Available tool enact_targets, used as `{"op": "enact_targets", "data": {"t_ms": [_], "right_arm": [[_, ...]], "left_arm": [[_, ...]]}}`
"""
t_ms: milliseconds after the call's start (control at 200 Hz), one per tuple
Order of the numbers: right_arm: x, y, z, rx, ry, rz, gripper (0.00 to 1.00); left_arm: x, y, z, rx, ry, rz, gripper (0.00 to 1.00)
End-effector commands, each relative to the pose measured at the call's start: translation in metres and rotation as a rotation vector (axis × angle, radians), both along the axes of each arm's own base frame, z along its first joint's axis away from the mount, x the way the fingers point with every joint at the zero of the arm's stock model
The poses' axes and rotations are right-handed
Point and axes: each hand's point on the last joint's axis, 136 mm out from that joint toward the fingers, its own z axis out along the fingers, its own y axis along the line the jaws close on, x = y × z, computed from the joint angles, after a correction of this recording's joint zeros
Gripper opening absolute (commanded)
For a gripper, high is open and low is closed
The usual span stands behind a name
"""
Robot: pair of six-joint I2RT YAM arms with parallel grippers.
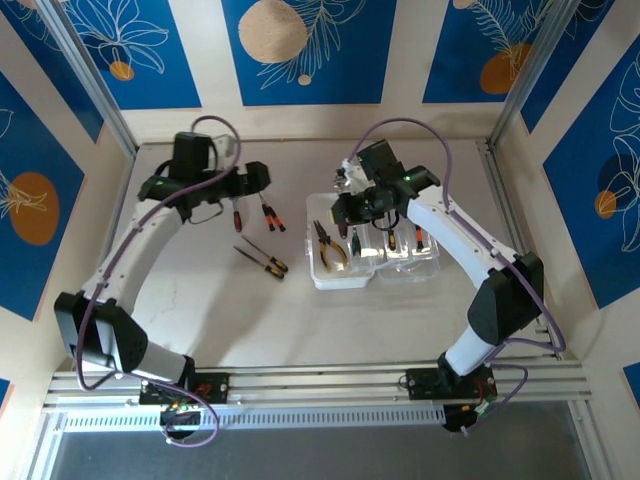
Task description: Pack the tool kit
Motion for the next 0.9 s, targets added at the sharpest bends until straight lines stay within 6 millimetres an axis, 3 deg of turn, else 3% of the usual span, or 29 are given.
{"op": "enact_targets", "data": {"t_ms": [0,145,315,490,895], "right_arm": [[0.0,-0.045,-0.023,-0.196,0.028,-0.097,0.0],[0.007,-0.068,-0.044,-0.332,0.055,-0.158,0.0],[0.013,-0.076,-0.06,-0.443,0.078,-0.169,0.0],[0.017,-0.073,-0.074,-0.473,0.1,-0.171,0.0],[0.023,-0.07,-0.09,-0.464,0.135,-0.192,0.14]], "left_arm": [[-0.021,0.034,-0.04,0.113,0.113,0.056,1.0],[-0.032,0.046,-0.069,0.122,0.178,0.077,1.0],[-0.04,0.045,-0.09,0.119,0.224,0.073,1.0],[-0.04,0.043,-0.096,0.109,0.235,0.069,1.0],[-0.036,0.041,-0.095,0.105,0.235,0.062,1.0]]}}
